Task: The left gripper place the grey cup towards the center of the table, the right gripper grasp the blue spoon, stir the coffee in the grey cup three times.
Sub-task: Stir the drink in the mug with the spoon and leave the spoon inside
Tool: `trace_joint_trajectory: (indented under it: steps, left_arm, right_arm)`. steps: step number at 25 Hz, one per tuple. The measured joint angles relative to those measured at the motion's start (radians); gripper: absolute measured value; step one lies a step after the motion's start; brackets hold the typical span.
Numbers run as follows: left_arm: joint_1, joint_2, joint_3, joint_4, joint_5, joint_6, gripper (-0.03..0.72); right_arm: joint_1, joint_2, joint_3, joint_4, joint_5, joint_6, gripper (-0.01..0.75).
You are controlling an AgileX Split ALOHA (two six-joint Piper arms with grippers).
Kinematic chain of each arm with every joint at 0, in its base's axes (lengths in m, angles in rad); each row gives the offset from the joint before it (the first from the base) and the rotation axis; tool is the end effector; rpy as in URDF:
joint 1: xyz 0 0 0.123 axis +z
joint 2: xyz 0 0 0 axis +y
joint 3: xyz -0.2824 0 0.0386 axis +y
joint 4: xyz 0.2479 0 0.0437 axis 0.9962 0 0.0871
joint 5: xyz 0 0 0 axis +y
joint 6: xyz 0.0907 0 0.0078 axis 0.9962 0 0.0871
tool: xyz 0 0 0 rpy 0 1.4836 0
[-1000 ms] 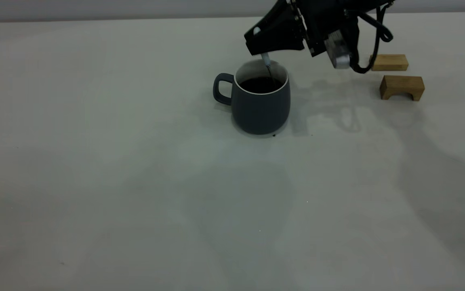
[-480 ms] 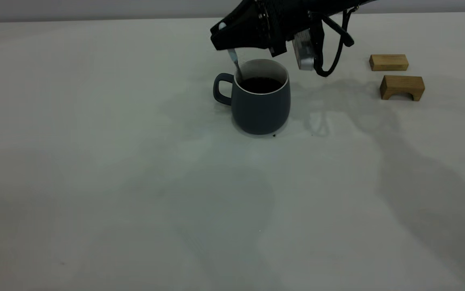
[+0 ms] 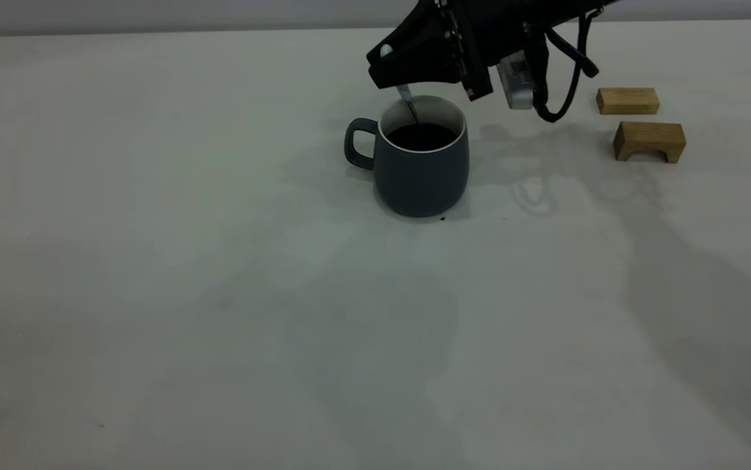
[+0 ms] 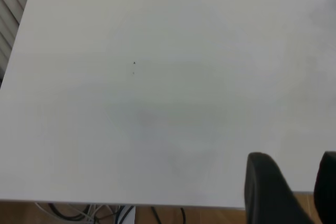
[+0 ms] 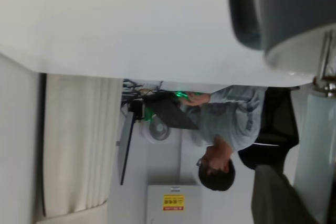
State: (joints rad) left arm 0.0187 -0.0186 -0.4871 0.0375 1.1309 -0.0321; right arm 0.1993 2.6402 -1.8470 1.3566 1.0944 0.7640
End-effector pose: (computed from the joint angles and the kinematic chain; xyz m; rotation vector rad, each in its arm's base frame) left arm -0.0093 0.0029 0.2679 -0.0570 2.1076 0.0373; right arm 0.4664 0.1749 0.0388 -1.4489 -1.6961 -1.1047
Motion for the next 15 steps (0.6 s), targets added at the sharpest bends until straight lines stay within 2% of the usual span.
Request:
trace_joint_trajectory:
  steps: [4,6,11,15]
  left_arm:
    - [0.0,0.0,0.0,0.0,0.0,0.0,0.297]
    - [0.0,0.0,0.0,0.0,0.0,0.0,0.297]
    - [0.0,0.0,0.0,0.0,0.0,0.0,0.297]
    - [0.0,0.0,0.0,0.0,0.0,0.0,0.297]
  right_arm:
    - [-0.002,0.0,0.0,-0.036,0.017,0.0,0.183]
    - [-0.002,0.0,0.0,-0.068,0.017,0.0,0.263]
    - [-0.005,0.0,0.0,-0.119,0.047,-0.006,0.53]
    - [-0.005,-0.018,0.001,-0.169,0.059,-0.067,0.66]
